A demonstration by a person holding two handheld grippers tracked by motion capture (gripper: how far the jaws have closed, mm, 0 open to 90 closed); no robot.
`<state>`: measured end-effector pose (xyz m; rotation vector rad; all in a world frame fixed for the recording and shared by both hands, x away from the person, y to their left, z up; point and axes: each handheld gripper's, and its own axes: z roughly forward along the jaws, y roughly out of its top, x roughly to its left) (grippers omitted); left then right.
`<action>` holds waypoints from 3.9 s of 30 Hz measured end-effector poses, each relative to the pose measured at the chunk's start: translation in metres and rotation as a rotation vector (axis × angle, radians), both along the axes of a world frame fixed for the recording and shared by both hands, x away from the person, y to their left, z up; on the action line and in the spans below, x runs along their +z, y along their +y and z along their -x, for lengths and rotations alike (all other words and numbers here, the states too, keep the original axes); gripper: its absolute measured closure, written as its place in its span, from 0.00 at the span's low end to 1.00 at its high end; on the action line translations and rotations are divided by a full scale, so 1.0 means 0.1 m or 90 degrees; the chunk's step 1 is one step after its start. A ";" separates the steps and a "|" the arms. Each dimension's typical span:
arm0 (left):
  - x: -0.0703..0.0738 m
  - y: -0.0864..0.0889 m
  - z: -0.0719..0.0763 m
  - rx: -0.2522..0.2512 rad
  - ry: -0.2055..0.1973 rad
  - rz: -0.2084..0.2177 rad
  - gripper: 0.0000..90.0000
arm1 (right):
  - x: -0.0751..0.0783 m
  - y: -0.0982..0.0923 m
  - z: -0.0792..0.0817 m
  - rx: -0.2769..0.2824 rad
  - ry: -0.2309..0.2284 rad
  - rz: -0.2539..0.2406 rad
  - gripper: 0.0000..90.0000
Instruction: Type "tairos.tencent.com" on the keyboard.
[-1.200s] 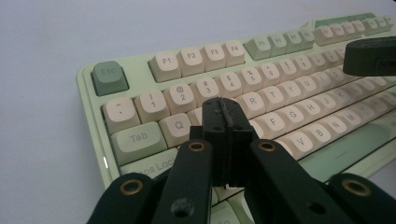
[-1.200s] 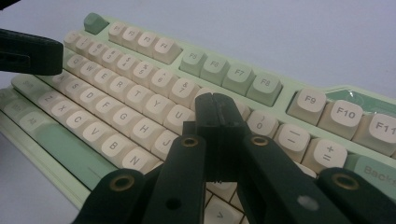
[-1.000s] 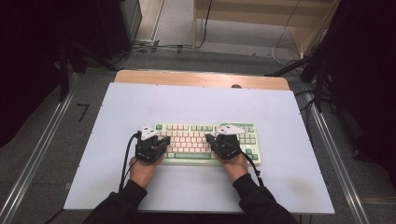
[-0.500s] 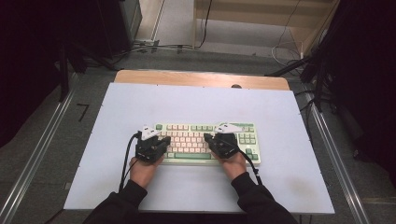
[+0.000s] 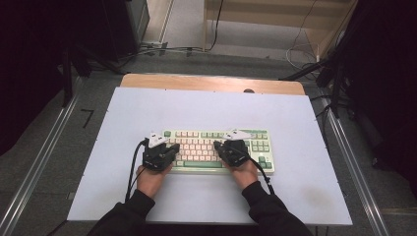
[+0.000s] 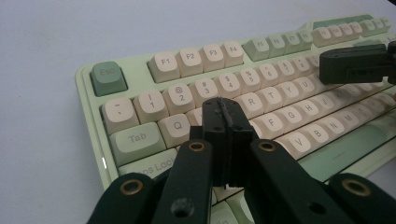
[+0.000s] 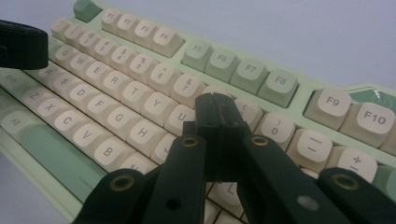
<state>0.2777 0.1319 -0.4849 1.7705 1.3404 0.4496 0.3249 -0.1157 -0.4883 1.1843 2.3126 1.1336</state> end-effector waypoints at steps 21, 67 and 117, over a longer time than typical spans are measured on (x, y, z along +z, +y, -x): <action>0.01 0.00 0.00 -0.002 -0.002 0.003 1.00 | 0.08 -0.02 0.01 0.001 -0.003 -0.010 0.97; -0.04 -0.33 -0.25 -0.038 0.007 0.007 1.00 | 0.14 -0.16 0.03 -0.008 -0.009 -0.029 0.97; 0.06 -0.31 -0.24 -0.043 -0.005 0.016 1.00 | 0.16 -0.14 0.06 -0.002 -0.011 -0.031 0.97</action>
